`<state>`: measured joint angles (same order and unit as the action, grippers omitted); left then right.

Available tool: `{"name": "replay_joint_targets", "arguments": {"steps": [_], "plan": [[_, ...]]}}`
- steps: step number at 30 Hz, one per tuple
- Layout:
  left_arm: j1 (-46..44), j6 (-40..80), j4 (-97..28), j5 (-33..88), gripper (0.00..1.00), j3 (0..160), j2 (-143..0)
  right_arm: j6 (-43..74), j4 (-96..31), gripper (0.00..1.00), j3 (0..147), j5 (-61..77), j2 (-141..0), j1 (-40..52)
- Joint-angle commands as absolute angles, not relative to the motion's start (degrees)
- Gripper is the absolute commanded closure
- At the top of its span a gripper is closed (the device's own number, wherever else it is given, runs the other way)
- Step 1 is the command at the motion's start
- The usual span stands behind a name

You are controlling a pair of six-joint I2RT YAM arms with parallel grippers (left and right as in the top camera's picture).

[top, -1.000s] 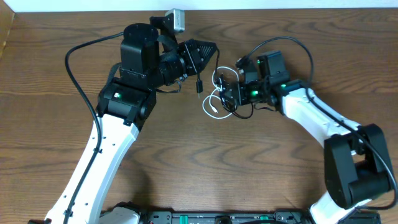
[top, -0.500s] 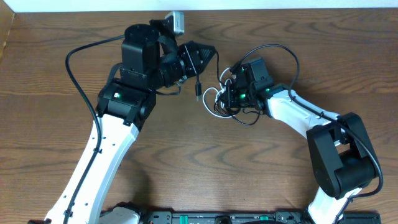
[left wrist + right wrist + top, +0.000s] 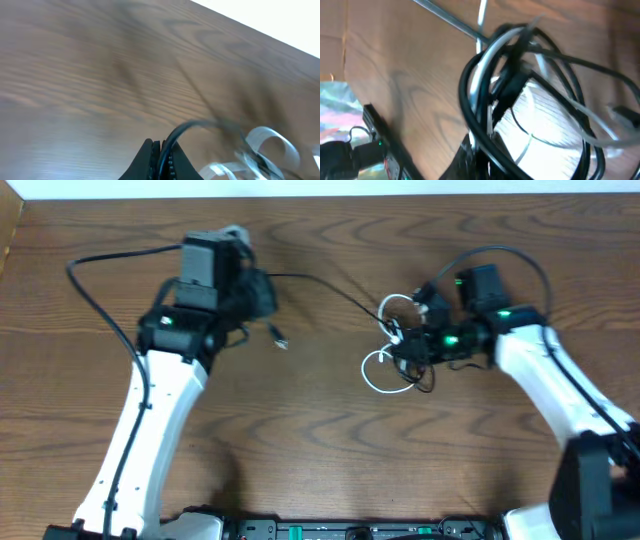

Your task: Untangle cables

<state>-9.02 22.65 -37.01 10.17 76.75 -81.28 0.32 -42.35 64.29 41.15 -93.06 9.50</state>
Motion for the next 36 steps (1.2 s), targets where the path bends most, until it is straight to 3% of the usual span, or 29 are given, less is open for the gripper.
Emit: {"name": "replay_joint_targets", "arguments": {"steps": [1,4,12,20,31,36], "plan": [[-3.99,19.86,-37.67,6.57,0.93,78.22,-81.73,-9.93,-45.89,0.99,64.40,43.57,-91.18,5.39],[-1.15,17.45,-38.20,6.55,0.93,78.22,-81.76,-14.66,-49.34,0.99,64.38,45.91,-91.07,2.46],[2.22,14.98,-41.06,4.45,0.92,78.22,-83.00,-13.39,-49.34,0.99,64.38,46.50,-91.07,0.82],[4.93,13.93,-46.24,-1.17,0.93,78.17,-85.93,11.07,-45.30,0.99,64.38,24.75,-91.09,-2.74],[9.76,12.84,-50.46,-1.15,0.93,78.11,-89.43,26.33,-43.68,0.99,63.99,-3.16,-91.09,-3.68],[11.33,11.99,-51.68,1.13,0.93,78.11,-90.65,24.67,-42.11,0.99,63.96,-3.29,-91.11,-3.73]]}}
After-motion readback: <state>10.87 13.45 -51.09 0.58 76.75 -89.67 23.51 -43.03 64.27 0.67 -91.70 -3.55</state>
